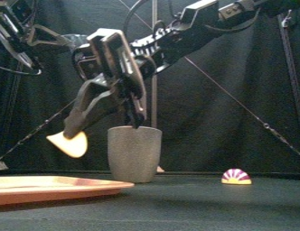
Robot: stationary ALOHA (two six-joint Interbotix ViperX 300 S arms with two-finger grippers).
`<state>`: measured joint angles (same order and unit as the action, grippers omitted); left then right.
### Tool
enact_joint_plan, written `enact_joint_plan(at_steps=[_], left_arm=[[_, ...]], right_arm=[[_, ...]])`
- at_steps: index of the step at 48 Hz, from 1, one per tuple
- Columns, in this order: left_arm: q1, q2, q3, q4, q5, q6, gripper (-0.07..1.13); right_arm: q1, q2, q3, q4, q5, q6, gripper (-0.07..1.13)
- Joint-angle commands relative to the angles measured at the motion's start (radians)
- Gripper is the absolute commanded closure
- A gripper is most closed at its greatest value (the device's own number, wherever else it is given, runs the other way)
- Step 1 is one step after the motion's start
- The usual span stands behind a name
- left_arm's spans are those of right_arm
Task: Pick the chip then place it on the pink plate
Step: Drop chip on the pink plate and return to neutral
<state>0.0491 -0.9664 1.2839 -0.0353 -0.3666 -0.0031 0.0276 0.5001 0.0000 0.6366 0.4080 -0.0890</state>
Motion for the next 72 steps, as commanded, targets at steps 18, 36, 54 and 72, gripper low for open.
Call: enact_joint_plan(at_steps=[18,36,54,72], left_arm=[[-0.002,0.002,-0.006,0.000,-0.005,0.002,1.08],[-0.002,0.002,0.000,0.000,-0.005,0.002,1.08],[0.003,0.002,0.000,0.000,-0.005,0.002,1.08],[0.002,0.002,0.006,0.000,-0.005,0.002,1.08]], right_arm=[[0.008,-0.124,0.077,-0.080,-0.166,0.026,0.31],[0.100,-0.442,0.483,-0.153,-0.678,0.026,0.31],[0.147,-0.718,0.853,-0.278,-0.983,0.026,0.31],[0.083,-0.973,1.043,-0.322,-0.988,0.017,0.31]])
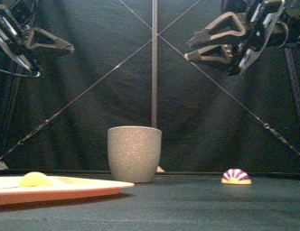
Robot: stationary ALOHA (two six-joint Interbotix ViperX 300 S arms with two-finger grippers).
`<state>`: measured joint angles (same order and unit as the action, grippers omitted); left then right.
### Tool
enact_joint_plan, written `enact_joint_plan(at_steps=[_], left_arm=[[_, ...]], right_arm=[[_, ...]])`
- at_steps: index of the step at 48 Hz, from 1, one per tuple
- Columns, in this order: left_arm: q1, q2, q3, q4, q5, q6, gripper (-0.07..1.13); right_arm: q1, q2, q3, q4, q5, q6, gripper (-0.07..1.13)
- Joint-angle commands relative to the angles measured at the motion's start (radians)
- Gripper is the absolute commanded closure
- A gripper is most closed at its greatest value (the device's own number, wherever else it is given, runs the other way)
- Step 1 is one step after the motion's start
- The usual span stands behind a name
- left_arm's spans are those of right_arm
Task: Pick the chip then place it on the pink plate
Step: Drop chip on the pink plate and return to neutral
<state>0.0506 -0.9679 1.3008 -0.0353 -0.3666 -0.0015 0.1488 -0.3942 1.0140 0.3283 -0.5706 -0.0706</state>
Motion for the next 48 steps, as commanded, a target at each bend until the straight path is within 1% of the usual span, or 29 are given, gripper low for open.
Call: enact_joint_plan(at_steps=[1,9,20,27,34,36,39,48], left_arm=[[0.000,0.003,-0.009,-0.002,-0.005,0.000,1.08],[0.000,0.003,-0.002,0.000,-0.005,-0.002,1.08],[0.000,0.003,0.003,-0.008,-0.005,-0.002,1.08],[0.000,0.003,0.005,-0.011,-0.008,0.002,1.08],[0.003,0.003,0.009,-0.011,-0.020,0.003,1.08],[0.006,0.003,0.011,-0.011,-0.025,0.002,1.08],[0.009,0.003,0.011,-0.011,-0.035,0.000,1.08],[0.014,0.003,0.011,-0.011,-0.066,-0.002,1.08]], right_arm=[[-0.048,-0.091,0.038,-0.020,-0.009,-0.002,0.31],[-0.110,-0.193,0.094,-0.072,-0.009,-0.002,0.31],[-0.181,-0.310,0.143,-0.192,-0.005,0.002,0.31],[-0.190,-0.330,0.152,-0.285,-0.002,-0.002,0.31],[-0.190,-0.324,0.147,-0.407,0.028,0.008,0.31],[-0.190,-0.319,0.146,-0.428,0.035,0.008,0.31],[-0.189,-0.313,0.140,-0.442,0.040,0.009,0.31],[-0.187,-0.293,0.121,-0.439,0.043,0.009,0.31]])
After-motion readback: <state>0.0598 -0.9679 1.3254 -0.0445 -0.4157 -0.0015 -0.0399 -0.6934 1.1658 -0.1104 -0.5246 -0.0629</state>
